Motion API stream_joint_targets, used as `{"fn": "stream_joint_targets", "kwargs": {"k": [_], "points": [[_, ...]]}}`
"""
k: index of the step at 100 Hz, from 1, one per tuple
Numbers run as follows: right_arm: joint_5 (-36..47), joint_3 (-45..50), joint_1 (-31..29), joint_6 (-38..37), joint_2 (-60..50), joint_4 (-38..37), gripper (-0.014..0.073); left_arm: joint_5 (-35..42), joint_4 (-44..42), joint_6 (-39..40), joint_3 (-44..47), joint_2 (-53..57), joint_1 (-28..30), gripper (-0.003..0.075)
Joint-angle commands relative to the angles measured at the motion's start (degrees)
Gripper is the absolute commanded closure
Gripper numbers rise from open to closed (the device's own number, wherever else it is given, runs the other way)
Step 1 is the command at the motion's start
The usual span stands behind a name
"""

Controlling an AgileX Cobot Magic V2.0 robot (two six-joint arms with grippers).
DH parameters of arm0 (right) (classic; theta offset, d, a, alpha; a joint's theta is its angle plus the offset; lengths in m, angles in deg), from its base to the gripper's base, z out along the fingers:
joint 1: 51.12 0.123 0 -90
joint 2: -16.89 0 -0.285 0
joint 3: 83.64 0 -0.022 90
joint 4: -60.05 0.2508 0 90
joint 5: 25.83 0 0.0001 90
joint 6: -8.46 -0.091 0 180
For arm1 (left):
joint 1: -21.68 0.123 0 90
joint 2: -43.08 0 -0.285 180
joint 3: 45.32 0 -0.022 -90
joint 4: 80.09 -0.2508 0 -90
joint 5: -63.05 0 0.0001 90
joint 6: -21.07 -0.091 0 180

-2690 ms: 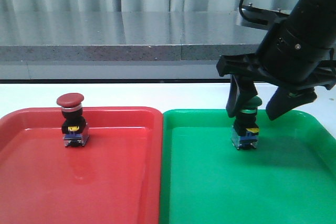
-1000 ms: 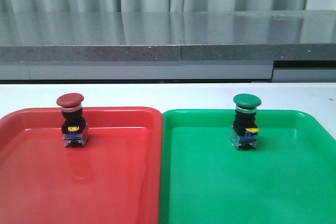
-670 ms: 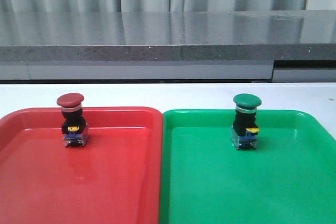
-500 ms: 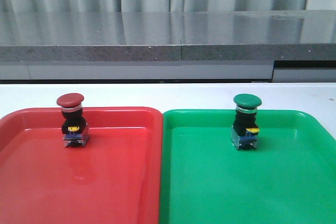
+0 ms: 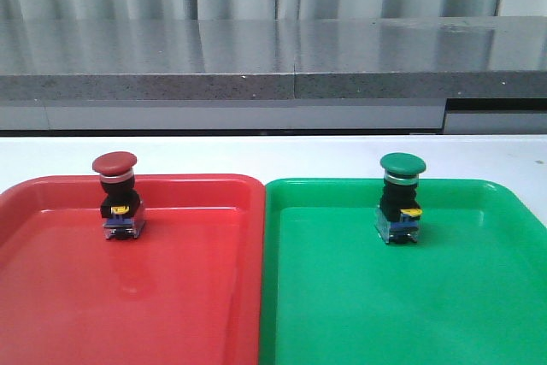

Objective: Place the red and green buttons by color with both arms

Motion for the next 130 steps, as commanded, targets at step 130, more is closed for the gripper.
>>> {"fn": "stream_joint_targets", "kwargs": {"k": [130], "points": [[38.0, 36.9, -20.5, 0.2, -24.8, 1.2, 0.0662, 4.6, 0.0, 0.2, 2.4, 1.7, 0.1, 0.074]]}}
